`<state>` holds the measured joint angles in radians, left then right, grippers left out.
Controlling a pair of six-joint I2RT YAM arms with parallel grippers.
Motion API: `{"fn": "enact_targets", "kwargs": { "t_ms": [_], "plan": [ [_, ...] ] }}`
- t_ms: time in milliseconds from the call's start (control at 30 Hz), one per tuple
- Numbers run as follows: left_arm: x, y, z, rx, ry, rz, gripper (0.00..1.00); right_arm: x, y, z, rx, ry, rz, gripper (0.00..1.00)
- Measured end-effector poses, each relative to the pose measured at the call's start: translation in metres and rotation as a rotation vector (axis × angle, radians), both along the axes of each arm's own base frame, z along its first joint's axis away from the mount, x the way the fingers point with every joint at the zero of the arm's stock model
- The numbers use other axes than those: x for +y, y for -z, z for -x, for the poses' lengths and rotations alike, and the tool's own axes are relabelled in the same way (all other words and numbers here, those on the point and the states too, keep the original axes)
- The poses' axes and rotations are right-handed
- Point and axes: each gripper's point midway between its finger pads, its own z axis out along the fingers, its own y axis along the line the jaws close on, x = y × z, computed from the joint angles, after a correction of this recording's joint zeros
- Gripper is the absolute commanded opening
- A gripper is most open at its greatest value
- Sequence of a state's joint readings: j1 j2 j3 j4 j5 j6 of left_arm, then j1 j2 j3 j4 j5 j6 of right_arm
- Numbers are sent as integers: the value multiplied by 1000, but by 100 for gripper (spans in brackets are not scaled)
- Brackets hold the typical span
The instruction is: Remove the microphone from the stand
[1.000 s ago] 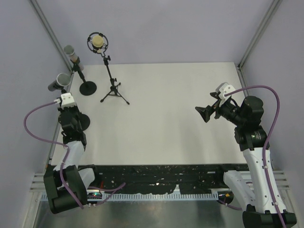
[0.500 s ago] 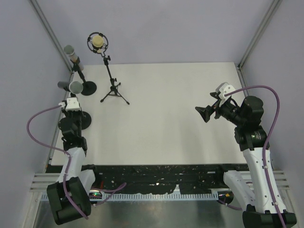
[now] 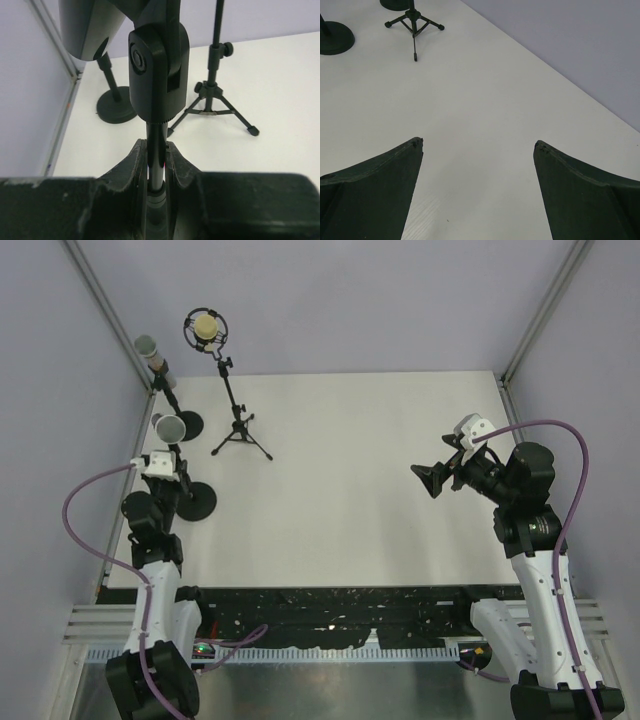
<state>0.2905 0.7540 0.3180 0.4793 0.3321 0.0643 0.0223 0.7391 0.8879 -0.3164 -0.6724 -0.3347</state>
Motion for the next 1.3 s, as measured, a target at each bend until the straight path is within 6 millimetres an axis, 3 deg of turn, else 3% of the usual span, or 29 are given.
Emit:
{"fn": "enact_targets", "kwargs": {
  "t_ms": [600, 967, 1300],
  "plan": [
    [-72, 1, 9, 90, 320, 131, 0, 0, 10, -6, 32, 0, 1, 95],
    [-153, -16, 26, 133, 643, 133, 0, 4, 13, -4, 45, -28, 0, 95],
    [-201, -41, 33, 119, 838, 89, 0, 10, 3, 0, 30, -73, 2, 95]
  ]
}}
